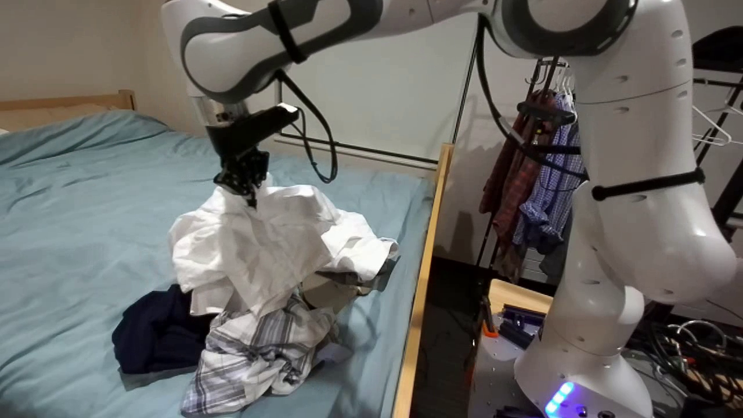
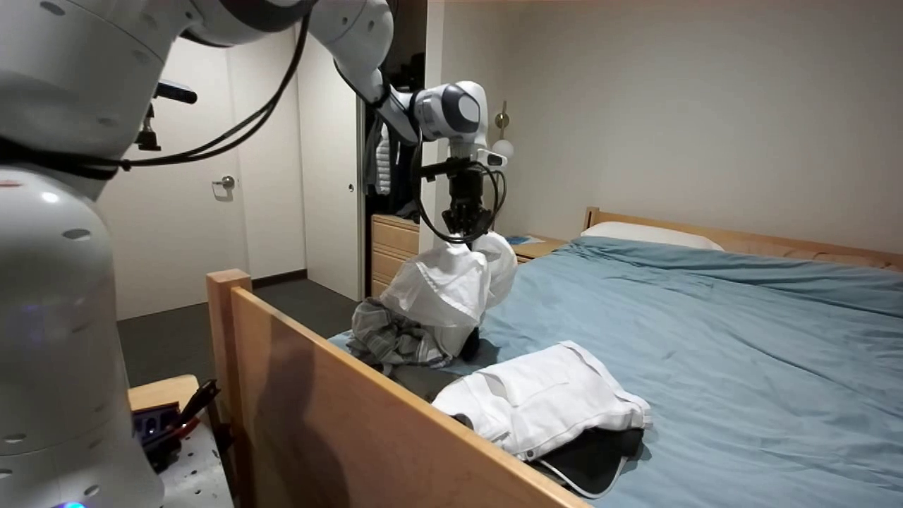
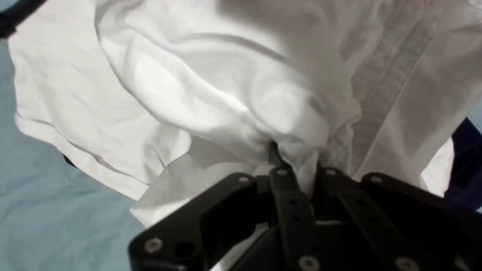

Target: Move the clothes from left to right

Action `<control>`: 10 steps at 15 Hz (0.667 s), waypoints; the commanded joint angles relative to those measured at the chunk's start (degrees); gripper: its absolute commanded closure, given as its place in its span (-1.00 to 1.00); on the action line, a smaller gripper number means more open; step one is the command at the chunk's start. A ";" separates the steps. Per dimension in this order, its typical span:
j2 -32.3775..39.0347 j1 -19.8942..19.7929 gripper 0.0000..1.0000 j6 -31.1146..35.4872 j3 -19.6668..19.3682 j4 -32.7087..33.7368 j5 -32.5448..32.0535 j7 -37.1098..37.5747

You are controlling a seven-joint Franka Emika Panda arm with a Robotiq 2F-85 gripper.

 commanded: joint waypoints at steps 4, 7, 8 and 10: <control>-14.28 -6.14 0.83 0.52 -2.12 -19.36 3.50 11.28; -17.72 -9.02 0.83 -0.04 -3.85 -23.07 4.37 15.30; -18.73 -9.87 0.83 -0.22 -4.34 -23.87 4.72 16.77; -20.52 -11.55 0.83 -0.41 -5.12 -24.22 5.19 17.33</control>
